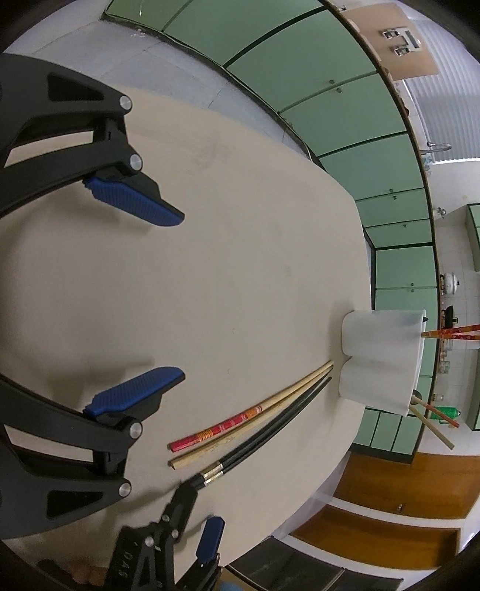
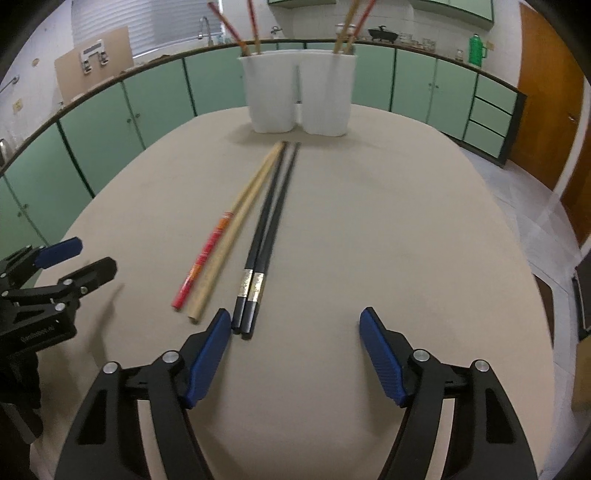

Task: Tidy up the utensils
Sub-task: 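Move both open tools back over the remaining chopsticks on the table, then grasp a black chopstick with the right tool while the left tool grasps a red-patterned wooden chopstick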

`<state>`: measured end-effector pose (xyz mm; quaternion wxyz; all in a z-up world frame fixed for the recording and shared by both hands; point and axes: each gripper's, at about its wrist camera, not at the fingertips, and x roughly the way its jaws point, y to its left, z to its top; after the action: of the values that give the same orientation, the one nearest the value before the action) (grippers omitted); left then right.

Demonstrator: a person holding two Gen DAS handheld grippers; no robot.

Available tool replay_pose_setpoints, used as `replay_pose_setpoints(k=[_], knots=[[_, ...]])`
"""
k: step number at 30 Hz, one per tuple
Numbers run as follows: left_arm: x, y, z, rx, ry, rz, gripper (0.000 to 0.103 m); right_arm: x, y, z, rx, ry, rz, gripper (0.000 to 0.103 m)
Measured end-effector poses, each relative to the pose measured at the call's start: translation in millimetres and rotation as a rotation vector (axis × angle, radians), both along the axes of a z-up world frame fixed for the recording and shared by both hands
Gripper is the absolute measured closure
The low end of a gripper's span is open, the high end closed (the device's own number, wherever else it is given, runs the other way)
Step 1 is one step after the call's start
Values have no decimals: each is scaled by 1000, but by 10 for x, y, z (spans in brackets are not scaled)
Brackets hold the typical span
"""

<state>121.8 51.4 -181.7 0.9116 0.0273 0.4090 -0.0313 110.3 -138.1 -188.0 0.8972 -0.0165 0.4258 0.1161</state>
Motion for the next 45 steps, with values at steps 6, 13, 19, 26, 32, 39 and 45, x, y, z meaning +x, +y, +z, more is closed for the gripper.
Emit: replay_pose_setpoints(k=[6, 13, 19, 26, 32, 39, 45], knots=[[-15, 1, -2, -8, 2, 3, 27, -110, -73, 23, 60, -1, 25, 35], [-22, -1, -6, -10, 3, 7, 26, -42, -77, -30, -4, -1, -20, 37], [-23, -11, -8, -13, 3, 5, 26, -38, -99, -22, 12, 1, -29, 37], [-46, -72, -5, -12, 2, -7, 26, 9, 59, -28, 20, -12, 21, 55], [-51, -147, -6, -31, 9, -25, 26, 50, -18, -25, 51, -7, 1, 87], [-69, -341, 9, -41, 9, -78, 26, 10, -326, -31, 73, -3, -65, 96], [-30, -533, -31, -37, 17, -100, 26, -24, -468, -26, 84, -3, -91, 96]])
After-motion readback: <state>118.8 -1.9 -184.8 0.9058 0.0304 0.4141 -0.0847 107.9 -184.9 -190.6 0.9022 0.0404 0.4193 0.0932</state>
